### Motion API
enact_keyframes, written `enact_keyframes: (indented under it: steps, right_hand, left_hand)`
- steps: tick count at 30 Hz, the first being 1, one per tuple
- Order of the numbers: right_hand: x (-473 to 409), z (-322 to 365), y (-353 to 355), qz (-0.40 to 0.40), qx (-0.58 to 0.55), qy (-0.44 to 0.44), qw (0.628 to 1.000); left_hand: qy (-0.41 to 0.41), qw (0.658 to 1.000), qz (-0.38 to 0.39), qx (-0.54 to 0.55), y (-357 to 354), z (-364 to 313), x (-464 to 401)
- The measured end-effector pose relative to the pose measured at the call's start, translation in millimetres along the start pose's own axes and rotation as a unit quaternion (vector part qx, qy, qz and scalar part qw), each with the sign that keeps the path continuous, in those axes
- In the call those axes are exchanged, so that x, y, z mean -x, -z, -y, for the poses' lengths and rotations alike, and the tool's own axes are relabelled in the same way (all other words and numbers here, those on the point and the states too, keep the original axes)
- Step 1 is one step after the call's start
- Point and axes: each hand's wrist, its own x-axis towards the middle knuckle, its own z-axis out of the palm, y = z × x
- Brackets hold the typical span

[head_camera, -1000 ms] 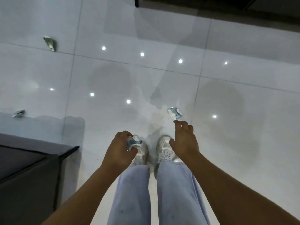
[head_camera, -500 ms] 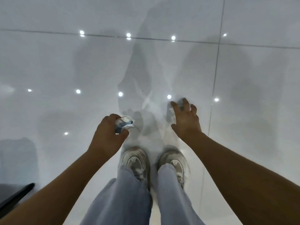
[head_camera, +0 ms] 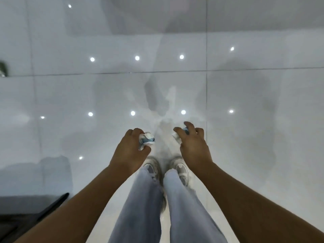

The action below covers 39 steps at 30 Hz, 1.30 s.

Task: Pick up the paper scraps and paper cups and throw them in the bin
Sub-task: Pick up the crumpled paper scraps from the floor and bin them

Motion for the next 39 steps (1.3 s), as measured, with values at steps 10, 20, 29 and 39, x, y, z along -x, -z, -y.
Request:
enact_keyframes:
  steps: [10,20,29,39]
  right_hand:
    - [218,76,223,-0.076,-0.078,-0.049,0.993]
    - [415,75,287,-0.136,-0.165,-0.205,0.955]
    - [536,13,284,-0.219,-0.243,-0.316,0.891]
    - [661,-158,266,-0.274,-0.314,-0.406,0.813]
  left_hand:
    - [-0.123,0.988,0.035,-0.083,153,-202,166]
    - [-0.256,0.946,0.102,-0.171,186,-302,300]
    - [-0.396,0.866,0.185,-0.245,123,-406,382]
    - [-0.472,0.782,0.259,-0.314,-62,-537,476]
